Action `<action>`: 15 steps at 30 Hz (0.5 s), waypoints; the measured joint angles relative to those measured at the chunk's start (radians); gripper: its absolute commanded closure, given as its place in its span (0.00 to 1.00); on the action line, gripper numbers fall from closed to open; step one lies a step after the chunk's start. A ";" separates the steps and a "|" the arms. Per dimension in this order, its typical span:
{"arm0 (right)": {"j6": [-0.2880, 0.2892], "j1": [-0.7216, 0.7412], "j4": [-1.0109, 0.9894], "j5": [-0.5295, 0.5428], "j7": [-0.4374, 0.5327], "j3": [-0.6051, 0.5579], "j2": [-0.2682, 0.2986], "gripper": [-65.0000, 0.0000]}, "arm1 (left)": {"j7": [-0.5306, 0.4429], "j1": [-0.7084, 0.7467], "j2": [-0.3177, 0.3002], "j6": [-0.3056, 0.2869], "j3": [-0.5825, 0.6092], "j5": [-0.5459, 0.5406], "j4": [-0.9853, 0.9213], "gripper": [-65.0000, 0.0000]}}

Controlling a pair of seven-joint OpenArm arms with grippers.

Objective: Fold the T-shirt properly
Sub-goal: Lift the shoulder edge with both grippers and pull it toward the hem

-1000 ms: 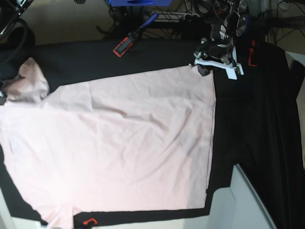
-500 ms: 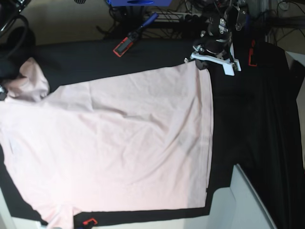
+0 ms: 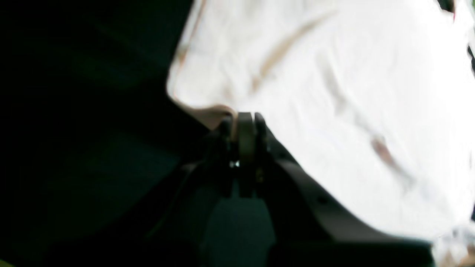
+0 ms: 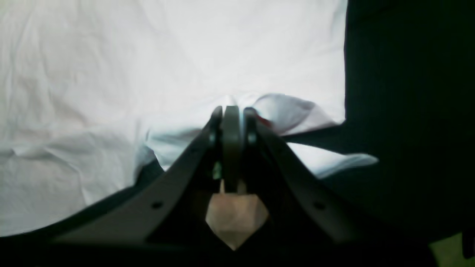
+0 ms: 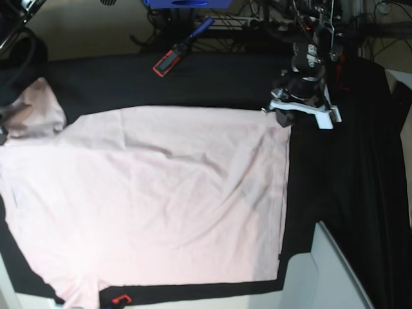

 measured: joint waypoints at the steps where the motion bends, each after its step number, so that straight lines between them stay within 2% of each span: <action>1: 0.002 0.003 0.000 0.000 0.000 0.000 0.000 1.00 | 0.000 -0.003 -0.002 0.008 -0.014 0.001 0.000 1.00; 7: -0.001 0.029 -0.001 -0.001 -0.003 -0.088 0.011 1.00 | 0.000 -0.061 0.003 0.000 -0.047 -0.002 0.005 1.00; 13: -0.008 0.055 -0.018 -0.006 0.001 -0.112 0.018 1.00 | 0.000 -0.122 0.001 0.006 -0.060 -0.001 0.000 1.00; 15: -0.007 0.082 -0.047 -0.006 0.001 -0.112 0.018 1.00 | 0.000 -0.147 0.001 0.031 -0.059 -0.005 0.000 1.00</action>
